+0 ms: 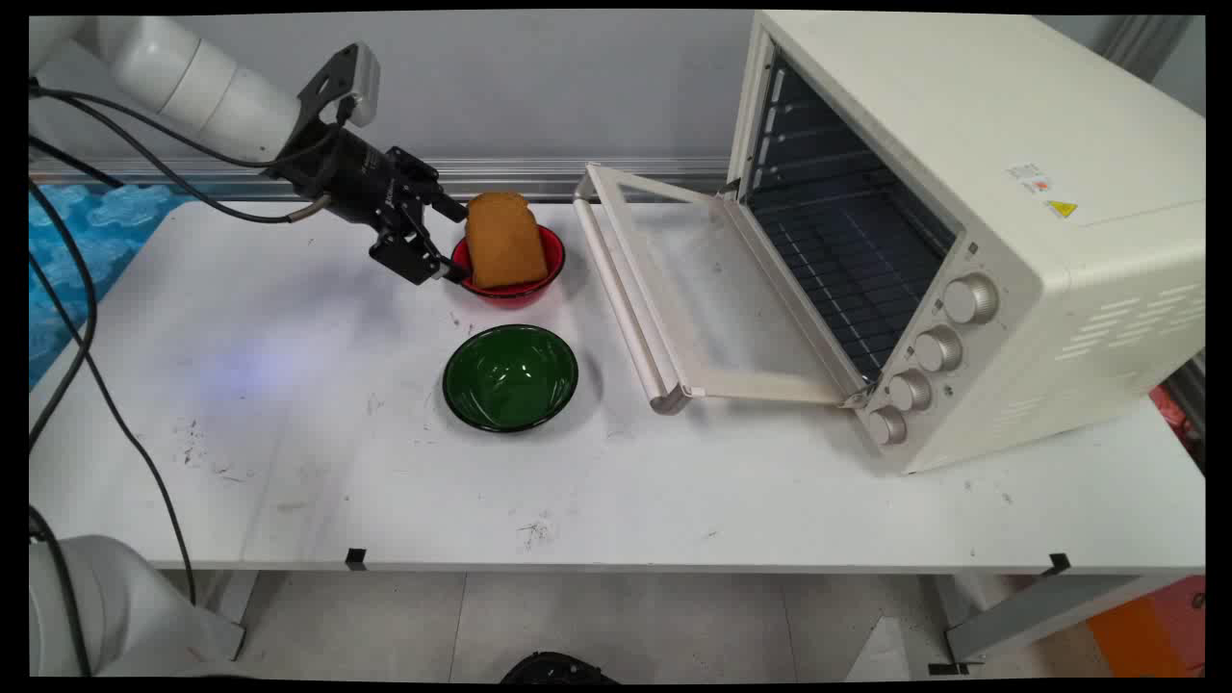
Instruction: Close the oven
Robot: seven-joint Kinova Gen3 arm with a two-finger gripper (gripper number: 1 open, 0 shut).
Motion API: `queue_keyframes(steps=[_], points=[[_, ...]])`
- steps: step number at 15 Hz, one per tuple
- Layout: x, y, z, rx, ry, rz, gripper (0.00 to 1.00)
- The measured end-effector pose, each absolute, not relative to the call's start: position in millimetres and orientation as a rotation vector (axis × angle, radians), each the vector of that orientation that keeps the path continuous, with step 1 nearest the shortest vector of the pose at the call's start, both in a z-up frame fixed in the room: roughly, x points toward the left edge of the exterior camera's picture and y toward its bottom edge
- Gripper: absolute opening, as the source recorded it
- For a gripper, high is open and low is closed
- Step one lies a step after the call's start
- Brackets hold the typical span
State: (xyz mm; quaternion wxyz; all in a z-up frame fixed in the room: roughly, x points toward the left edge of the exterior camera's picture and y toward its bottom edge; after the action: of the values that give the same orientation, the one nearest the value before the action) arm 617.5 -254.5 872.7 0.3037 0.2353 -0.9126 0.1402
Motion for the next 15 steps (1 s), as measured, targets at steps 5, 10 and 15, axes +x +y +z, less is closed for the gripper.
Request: queue_keyframes(steps=[5,10,15], points=[[606.8,-257.8,870.5,0.649,-2.378,0.354,1.00],[585.0,-266.2,863.3,0.663,-2.335,0.336,0.00],[564.8,-271.2,843.5,0.681,-2.301,0.306,0.00]])
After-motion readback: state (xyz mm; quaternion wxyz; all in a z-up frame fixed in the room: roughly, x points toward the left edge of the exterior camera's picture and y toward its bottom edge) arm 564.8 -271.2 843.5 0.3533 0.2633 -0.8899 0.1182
